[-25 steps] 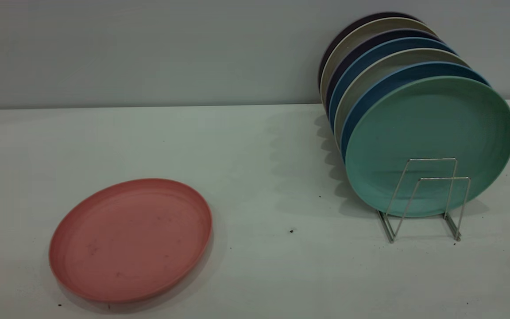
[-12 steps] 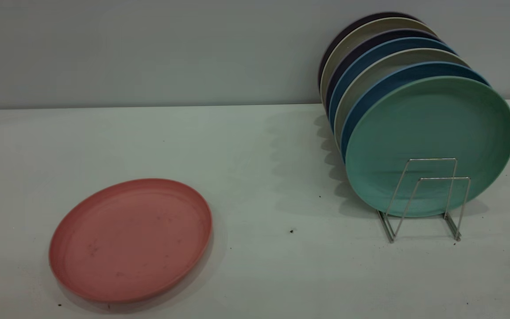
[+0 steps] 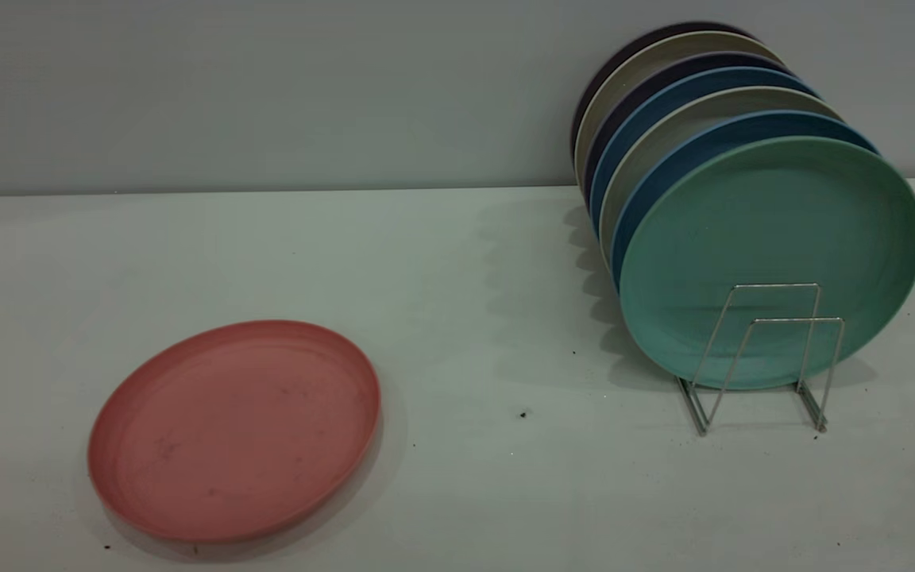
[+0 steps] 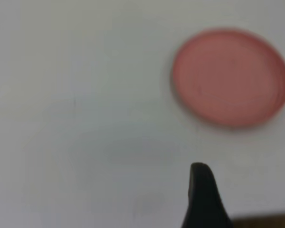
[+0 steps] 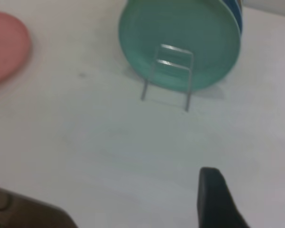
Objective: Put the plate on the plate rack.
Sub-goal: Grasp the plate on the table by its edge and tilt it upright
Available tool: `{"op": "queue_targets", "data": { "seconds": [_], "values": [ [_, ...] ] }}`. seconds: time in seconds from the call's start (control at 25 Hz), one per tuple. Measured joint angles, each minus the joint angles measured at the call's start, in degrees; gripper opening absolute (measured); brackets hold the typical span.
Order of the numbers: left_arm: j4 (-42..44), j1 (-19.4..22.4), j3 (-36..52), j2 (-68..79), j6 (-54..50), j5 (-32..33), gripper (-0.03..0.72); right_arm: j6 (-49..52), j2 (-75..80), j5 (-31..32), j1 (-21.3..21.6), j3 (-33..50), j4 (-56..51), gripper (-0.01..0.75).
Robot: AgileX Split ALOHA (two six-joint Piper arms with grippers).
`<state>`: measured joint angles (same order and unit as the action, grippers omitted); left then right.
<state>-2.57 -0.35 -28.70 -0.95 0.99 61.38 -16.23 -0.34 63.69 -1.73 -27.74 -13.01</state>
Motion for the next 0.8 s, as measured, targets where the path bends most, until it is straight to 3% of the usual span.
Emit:
{"op": "queue_targets", "data": {
  "seconds": [0.2, 0.44, 0.8],
  "values": [
    [0.02, 0.00, -0.27, 9.66, -0.99, -5.35, 0.468, -1.60, 8.30, -6.38, 0.00, -0.07, -6.27, 0.380],
    [-1.12, 0.00, -0.27, 29.86, -0.99, -14.15, 0.466, -10.32, 22.44, -13.75, 0.00, -0.07, -14.04, 0.415],
    [-10.56, 0.00, -0.27, 57.09, 3.56, -29.60, 0.464, -23.28, 38.93, -20.65, 0.00, -0.07, -25.00, 0.432]
  ]
}}
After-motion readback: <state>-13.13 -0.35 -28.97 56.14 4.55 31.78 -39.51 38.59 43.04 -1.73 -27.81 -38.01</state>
